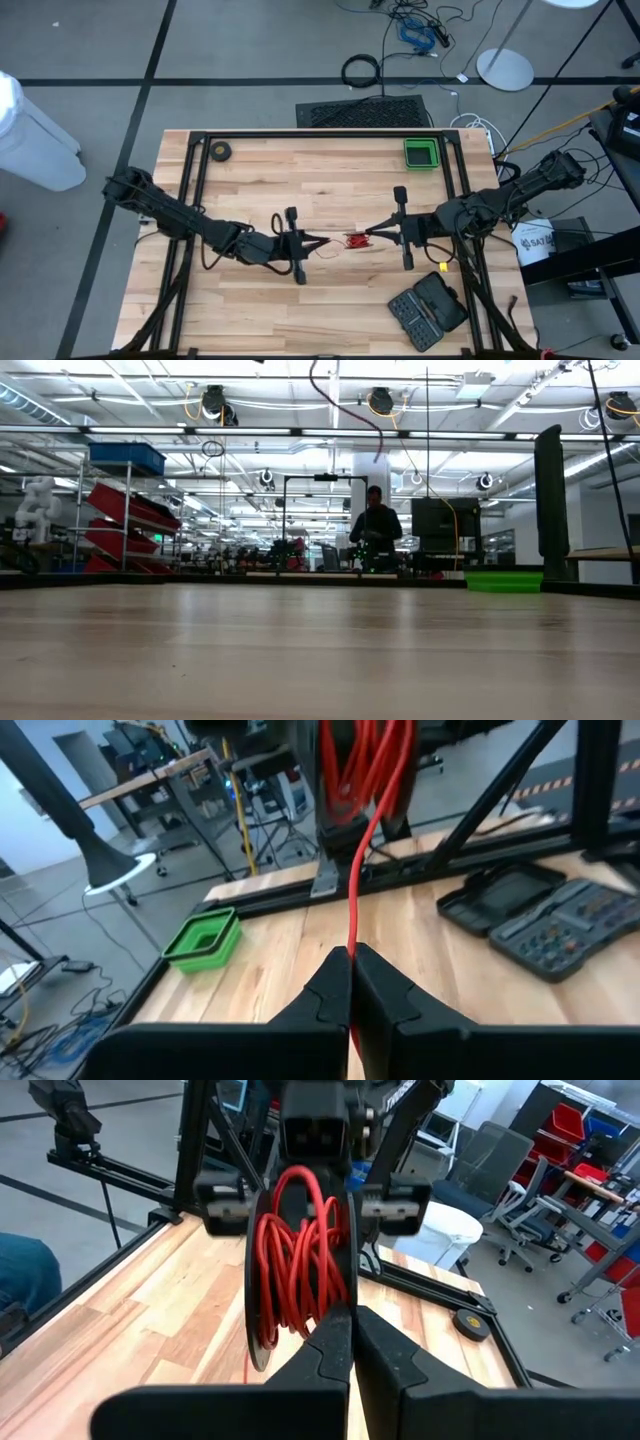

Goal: Coil cords
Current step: Uncoil the red wire from the spool

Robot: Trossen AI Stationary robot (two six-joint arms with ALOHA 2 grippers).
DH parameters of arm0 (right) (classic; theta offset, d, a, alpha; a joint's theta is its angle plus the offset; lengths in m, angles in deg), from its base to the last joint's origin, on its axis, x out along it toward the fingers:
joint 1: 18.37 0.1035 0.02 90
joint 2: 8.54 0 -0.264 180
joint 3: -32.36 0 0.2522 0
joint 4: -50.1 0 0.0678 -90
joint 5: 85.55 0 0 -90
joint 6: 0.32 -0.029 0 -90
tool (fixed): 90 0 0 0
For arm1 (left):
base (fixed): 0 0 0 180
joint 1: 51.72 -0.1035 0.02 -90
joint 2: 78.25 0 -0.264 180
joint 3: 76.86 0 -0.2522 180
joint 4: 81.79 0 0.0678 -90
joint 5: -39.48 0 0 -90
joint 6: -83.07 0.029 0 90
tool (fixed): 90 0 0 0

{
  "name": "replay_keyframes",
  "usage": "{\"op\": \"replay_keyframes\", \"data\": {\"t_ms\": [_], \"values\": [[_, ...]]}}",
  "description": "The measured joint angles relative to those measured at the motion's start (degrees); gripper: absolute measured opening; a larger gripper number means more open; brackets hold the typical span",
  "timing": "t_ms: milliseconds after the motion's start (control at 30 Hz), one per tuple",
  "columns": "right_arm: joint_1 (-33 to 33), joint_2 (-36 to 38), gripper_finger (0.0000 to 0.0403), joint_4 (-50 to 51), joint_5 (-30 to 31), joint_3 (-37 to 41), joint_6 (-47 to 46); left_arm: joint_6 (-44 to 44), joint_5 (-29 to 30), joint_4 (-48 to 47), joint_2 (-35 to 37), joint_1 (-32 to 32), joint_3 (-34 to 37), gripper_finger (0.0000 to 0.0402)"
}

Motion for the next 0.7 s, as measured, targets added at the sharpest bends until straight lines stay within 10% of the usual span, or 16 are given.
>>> {"op": "replay_keyframes", "data": {"t_ms": [700], "values": [[-0.09,-0.22,0.0,1.38,7.74,0.0,-0.23,-0.28,-5.93,8.75,1.89,1.64,-0.02,0.0004]]}}
